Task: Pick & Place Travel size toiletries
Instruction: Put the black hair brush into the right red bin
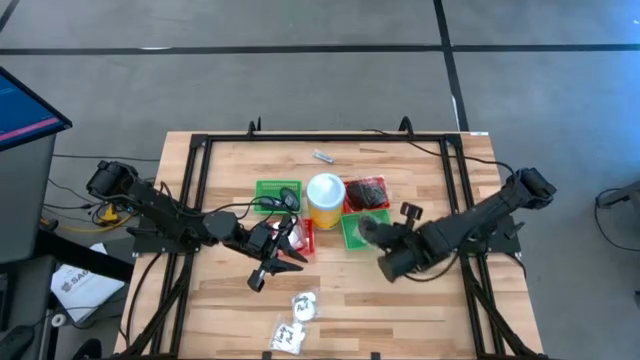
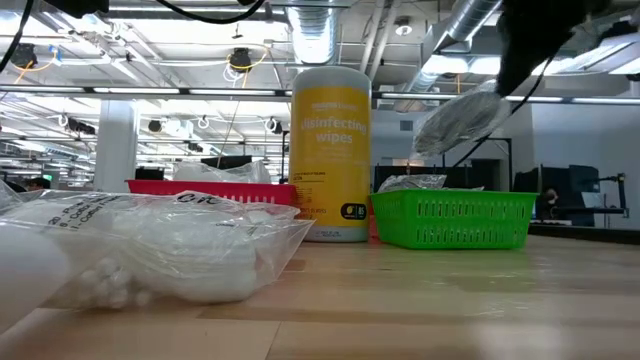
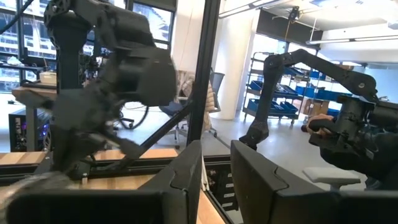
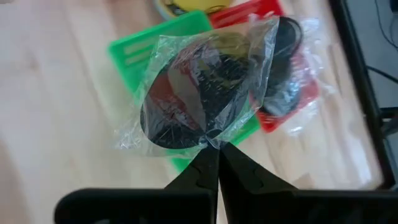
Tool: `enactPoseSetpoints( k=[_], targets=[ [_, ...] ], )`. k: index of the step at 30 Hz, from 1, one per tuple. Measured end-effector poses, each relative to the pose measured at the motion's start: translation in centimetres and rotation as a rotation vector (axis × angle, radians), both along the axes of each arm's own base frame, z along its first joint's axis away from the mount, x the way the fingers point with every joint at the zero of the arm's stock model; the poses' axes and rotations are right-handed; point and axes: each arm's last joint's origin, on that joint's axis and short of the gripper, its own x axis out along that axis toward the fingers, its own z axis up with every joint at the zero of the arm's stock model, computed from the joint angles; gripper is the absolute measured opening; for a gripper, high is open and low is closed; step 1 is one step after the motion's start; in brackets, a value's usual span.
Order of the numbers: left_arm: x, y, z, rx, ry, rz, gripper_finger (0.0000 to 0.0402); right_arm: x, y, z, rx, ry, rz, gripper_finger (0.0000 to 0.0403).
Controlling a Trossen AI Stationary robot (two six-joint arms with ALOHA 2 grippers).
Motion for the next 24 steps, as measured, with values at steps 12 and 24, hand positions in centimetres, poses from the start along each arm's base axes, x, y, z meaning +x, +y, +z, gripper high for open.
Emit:
enactPoseSetpoints(
  k=[12, 24],
  targets=[
    [0.0, 0.0, 0.0, 0.0, 0.0, 0.0, 0.0076, 2.3, -6.1, 0.0, -0.066, 0.049, -0.105, 0.0],
    [0.0, 0.0, 0.0, 0.002, 0.0, 0.0, 0.0076, 4.2, -10.8, -0.1, -0.067, -0.001, -0.124, 0.0]
  ],
)
